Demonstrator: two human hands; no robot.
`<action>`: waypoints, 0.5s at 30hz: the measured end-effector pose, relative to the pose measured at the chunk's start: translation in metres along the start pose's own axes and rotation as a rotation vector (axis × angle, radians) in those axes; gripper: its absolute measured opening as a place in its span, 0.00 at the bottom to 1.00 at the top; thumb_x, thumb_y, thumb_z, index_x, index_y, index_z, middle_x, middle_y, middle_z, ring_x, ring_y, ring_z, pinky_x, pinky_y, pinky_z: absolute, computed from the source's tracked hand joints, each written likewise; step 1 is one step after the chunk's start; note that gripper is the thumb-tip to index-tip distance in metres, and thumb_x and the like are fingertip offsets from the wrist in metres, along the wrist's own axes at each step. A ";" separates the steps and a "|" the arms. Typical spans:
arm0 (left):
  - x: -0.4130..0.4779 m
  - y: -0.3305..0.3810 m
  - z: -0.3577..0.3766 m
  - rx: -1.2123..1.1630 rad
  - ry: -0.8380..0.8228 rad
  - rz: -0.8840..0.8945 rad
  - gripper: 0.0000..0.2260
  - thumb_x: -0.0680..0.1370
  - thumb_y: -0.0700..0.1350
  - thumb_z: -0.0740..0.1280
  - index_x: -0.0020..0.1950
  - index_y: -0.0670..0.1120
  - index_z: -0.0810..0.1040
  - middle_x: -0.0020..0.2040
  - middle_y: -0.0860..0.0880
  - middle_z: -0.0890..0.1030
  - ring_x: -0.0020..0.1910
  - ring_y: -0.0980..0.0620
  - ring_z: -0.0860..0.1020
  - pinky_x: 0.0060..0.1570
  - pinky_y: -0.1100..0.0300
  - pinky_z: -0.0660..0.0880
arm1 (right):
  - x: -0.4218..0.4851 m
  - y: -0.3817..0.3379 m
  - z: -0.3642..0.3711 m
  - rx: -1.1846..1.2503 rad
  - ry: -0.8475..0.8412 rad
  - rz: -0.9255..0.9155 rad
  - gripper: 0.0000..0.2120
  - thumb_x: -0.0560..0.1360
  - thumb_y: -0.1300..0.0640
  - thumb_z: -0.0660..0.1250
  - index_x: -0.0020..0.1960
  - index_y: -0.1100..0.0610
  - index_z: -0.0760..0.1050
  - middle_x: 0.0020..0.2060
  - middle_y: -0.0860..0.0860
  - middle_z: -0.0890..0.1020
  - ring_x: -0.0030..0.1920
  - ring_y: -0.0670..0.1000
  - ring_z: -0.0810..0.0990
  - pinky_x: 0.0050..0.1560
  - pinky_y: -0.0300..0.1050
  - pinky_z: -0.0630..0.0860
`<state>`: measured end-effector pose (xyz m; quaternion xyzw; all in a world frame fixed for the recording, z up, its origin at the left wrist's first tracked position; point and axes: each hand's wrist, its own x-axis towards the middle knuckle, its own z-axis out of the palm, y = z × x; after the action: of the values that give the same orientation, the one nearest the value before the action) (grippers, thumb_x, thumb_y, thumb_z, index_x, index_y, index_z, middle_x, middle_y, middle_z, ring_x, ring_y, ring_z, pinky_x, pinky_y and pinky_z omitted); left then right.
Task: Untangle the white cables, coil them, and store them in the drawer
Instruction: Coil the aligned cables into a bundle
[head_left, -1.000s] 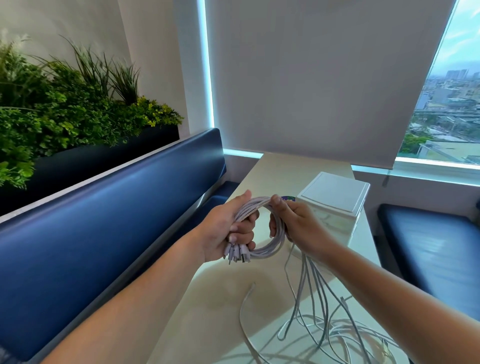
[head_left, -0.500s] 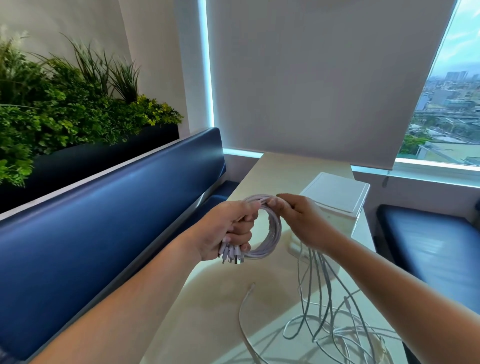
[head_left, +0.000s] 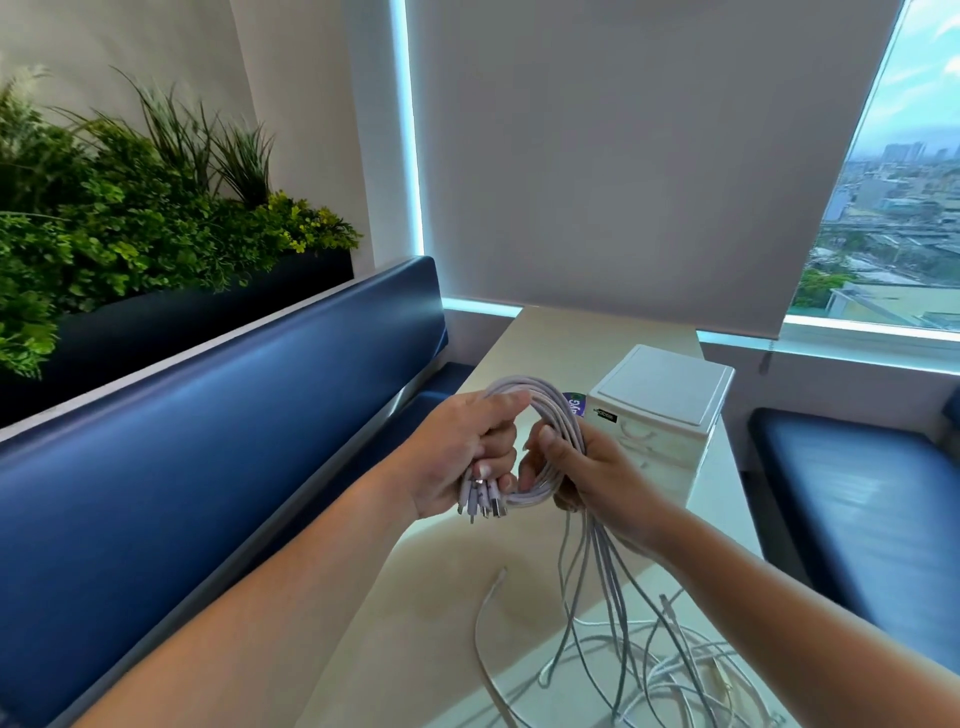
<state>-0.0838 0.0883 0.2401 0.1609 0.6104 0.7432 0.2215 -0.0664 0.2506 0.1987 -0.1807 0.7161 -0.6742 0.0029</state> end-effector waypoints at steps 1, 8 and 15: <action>0.000 0.001 -0.001 0.029 -0.011 -0.016 0.17 0.82 0.45 0.59 0.34 0.46 0.64 0.22 0.51 0.58 0.19 0.55 0.59 0.26 0.61 0.69 | 0.000 -0.003 -0.001 -0.001 0.007 0.011 0.16 0.77 0.46 0.59 0.46 0.61 0.70 0.32 0.50 0.82 0.23 0.45 0.64 0.26 0.38 0.61; -0.004 0.002 -0.011 0.264 -0.023 -0.152 0.15 0.82 0.42 0.62 0.36 0.46 0.65 0.24 0.51 0.61 0.20 0.55 0.59 0.27 0.61 0.65 | 0.017 -0.042 -0.034 -0.433 0.144 -0.134 0.11 0.76 0.51 0.65 0.36 0.54 0.74 0.22 0.42 0.70 0.23 0.41 0.64 0.26 0.31 0.61; -0.005 0.004 -0.008 0.123 -0.100 -0.135 0.19 0.80 0.48 0.63 0.30 0.48 0.65 0.24 0.51 0.58 0.20 0.56 0.57 0.27 0.61 0.66 | 0.029 -0.061 -0.048 -0.721 0.123 -0.268 0.08 0.75 0.53 0.68 0.39 0.53 0.75 0.25 0.43 0.70 0.27 0.43 0.66 0.30 0.33 0.62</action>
<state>-0.0844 0.0784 0.2428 0.1697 0.6524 0.6789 0.2910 -0.0895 0.2883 0.2687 -0.2214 0.8760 -0.3832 -0.1919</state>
